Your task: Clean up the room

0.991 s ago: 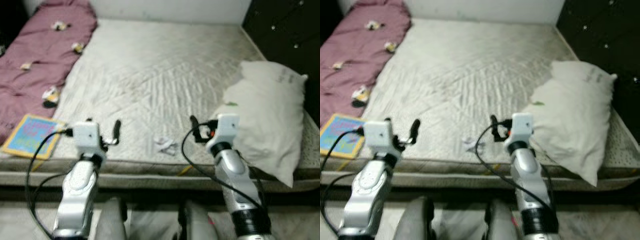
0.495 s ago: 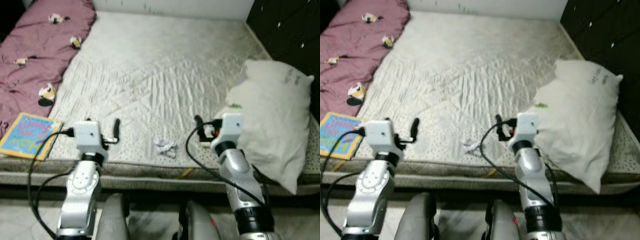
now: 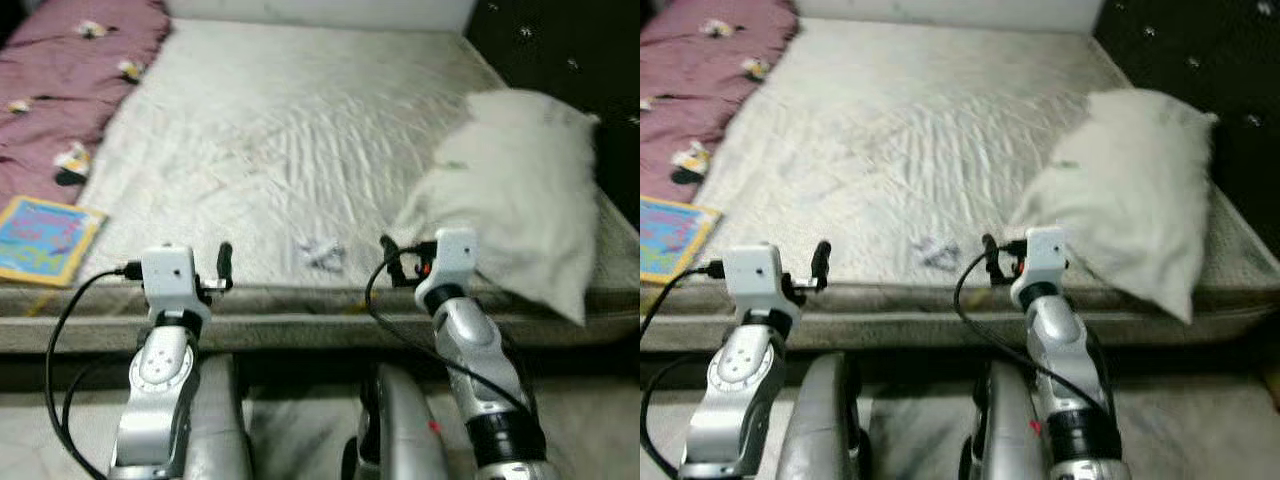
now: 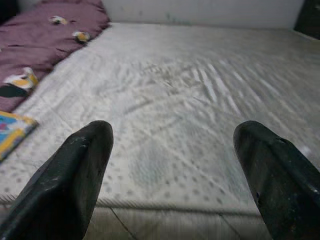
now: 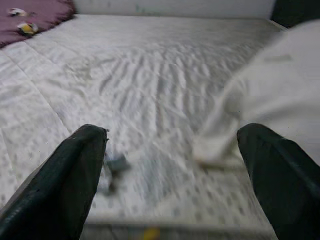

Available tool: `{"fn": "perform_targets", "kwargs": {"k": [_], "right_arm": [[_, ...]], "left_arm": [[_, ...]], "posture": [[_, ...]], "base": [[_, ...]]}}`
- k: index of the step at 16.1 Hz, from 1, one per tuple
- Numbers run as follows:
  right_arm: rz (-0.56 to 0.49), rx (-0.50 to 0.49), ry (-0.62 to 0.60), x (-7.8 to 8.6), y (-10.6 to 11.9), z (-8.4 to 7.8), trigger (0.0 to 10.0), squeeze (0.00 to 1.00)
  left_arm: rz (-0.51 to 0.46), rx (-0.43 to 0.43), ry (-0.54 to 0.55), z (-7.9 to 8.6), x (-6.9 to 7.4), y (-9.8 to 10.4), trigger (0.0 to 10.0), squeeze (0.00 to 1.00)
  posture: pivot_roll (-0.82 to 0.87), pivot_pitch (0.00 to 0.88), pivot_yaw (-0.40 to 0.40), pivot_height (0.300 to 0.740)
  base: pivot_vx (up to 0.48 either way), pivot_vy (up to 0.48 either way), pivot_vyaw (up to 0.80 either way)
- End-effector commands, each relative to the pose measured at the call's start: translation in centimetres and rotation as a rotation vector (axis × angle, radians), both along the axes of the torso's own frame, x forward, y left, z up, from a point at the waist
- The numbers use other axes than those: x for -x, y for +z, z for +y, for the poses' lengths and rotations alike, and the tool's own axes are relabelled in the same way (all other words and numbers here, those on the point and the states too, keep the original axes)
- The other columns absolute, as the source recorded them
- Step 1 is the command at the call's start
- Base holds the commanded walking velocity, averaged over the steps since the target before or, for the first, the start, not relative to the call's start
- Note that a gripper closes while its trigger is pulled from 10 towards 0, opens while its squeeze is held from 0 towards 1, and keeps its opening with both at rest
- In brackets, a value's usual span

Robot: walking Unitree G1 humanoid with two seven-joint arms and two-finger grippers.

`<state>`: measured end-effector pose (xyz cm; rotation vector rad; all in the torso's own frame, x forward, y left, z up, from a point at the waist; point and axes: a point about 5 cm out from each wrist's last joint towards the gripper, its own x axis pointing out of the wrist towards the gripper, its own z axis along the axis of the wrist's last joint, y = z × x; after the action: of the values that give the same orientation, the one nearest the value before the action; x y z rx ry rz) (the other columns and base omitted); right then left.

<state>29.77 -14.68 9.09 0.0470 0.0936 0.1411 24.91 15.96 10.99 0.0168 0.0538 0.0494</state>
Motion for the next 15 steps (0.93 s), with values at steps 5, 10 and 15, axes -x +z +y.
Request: {"fn": "perform_targets", "kwargs": {"k": [5,10,15], "right_arm": [[-0.021,0.047,0.058,-0.09,0.26,0.55,10.0,0.0],[-0.013,0.028,0.045,-0.18,0.1,0.42,10.0,0.0],[-0.018,0.039,0.062,-0.36,0.21,0.61,10.0,0.0]], "left_arm": [[-0.002,0.001,-0.026,-0.32,-0.1,0.41,10.0,0.0],[0.001,0.018,-0.051,-0.55,0.07,0.34,10.0,0.0],[0.0,0.025,-0.058,-0.72,-0.08,0.33,10.0,0.0]], "posture": [[0.06,0.072,-0.055,0.533],[0.06,0.068,-0.057,0.533],[0.06,0.067,-0.062,0.533]], "base": [[0.0,0.0,0.32],[0.049,0.0,0.16],[0.319,0.0,0.0]]}}
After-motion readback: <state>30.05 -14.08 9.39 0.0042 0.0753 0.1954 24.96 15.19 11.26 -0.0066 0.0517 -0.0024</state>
